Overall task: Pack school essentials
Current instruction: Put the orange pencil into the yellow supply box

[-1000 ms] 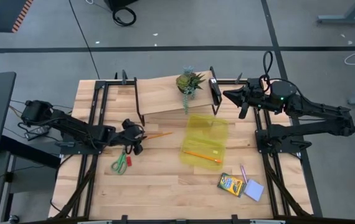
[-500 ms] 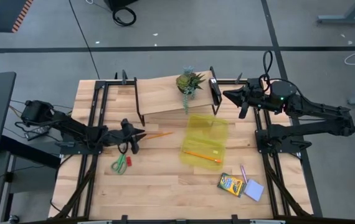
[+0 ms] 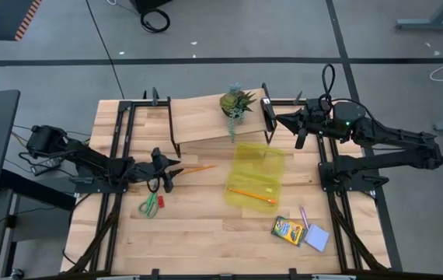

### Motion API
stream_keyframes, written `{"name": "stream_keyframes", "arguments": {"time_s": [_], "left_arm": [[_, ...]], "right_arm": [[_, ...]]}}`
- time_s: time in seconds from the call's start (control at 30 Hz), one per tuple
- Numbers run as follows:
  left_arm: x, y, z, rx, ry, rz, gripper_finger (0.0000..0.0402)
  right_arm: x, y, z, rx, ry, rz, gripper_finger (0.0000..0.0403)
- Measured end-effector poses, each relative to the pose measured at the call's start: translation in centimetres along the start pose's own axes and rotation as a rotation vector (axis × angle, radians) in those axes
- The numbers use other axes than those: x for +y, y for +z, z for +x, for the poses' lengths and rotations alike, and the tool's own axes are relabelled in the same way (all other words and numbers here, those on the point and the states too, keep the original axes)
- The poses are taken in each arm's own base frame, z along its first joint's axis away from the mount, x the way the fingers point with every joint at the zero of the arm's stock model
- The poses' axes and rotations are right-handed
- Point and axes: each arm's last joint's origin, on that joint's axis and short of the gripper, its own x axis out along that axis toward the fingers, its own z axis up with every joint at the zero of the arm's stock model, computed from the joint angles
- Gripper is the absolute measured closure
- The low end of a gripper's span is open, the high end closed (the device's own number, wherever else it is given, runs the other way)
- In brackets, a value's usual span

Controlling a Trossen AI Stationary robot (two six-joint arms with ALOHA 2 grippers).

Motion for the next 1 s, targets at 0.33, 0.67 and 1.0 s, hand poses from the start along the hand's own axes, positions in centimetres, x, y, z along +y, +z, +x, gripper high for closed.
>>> {"name": "stream_keyframes", "arguments": {"time_s": [0.33, 0.67, 1.0], "left_arm": [[0.1, -0.7, 1.1, 0.036, -0.028, 0.009, 0.0263], [-0.7, -1.2, 3.6, 0.044, -0.041, 0.019, 0.0258], [-0.6, -2.8, 4.3, 0.082, -0.023, 0.003, 0.0281]], "right_arm": [[0.0, 0.0, 0.1, -0.004, 0.002, -0.008, 0.0380], [0.1, 0.1, 0.1, -0.001, 0.029, 0.001, 0.0380], [0.2, 0.1, 0.1, 0.001, 0.038, 0.010, 0.0380]]}}
